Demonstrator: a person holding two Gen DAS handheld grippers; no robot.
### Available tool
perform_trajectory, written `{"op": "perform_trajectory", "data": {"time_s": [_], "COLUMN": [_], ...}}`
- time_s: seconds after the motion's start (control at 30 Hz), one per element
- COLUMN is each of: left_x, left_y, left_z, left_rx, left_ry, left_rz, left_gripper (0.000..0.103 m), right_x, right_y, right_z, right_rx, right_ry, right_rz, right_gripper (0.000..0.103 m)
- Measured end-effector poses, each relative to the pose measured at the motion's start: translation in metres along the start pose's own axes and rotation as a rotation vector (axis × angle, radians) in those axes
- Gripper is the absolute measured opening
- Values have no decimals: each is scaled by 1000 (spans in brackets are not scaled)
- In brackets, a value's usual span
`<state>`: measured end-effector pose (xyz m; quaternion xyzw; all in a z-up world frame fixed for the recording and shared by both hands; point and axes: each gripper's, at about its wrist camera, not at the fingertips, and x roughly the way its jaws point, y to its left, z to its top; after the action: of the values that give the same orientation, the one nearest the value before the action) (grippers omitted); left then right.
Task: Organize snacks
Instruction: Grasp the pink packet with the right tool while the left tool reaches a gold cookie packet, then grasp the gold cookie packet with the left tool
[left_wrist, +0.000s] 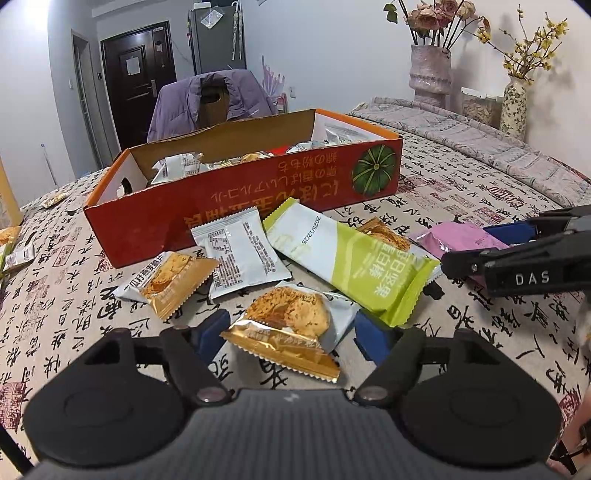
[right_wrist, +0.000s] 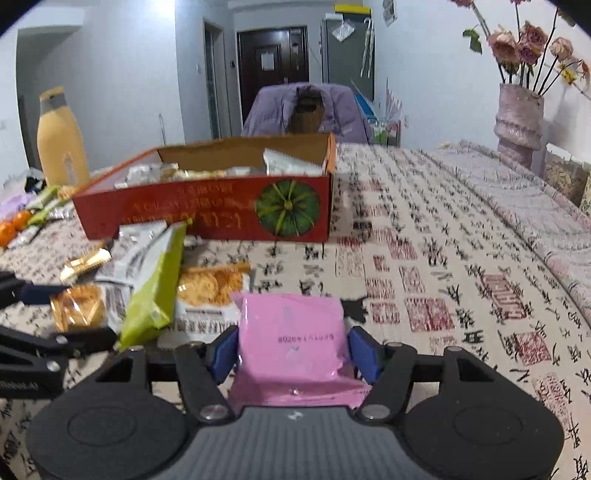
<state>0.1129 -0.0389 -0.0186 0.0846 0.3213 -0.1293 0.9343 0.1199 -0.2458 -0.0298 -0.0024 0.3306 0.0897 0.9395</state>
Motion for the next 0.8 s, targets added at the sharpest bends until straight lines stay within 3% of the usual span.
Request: {"op": "perform_trajectory", "data": {"time_s": [0.27,0.33,0.4,0.43,0.8], "left_x": [6,6,5,4,-10], "left_y": [2,2,3,3,4], "left_z": [0,-1,-2,-2,-6], "left_rx": [-2,-5,-8,-8,-23], "left_ry": [14,10,6,3,-39], "left_rz": [-7,-13,-19,-25,0], "left_gripper": [77,75,61,59,55], "right_x": [-9,-11,-12,-12,-17], "right_y": [-1,-2,-3,-3,-1], "right_z": [0,1,2,2,1], "right_rx": [8,9,13,16,16], "right_ry": [-48,-59,-62,-64,-81], "right_rz": [29,30,30,29,32], "right_gripper": [60,60,60,60,60]}}
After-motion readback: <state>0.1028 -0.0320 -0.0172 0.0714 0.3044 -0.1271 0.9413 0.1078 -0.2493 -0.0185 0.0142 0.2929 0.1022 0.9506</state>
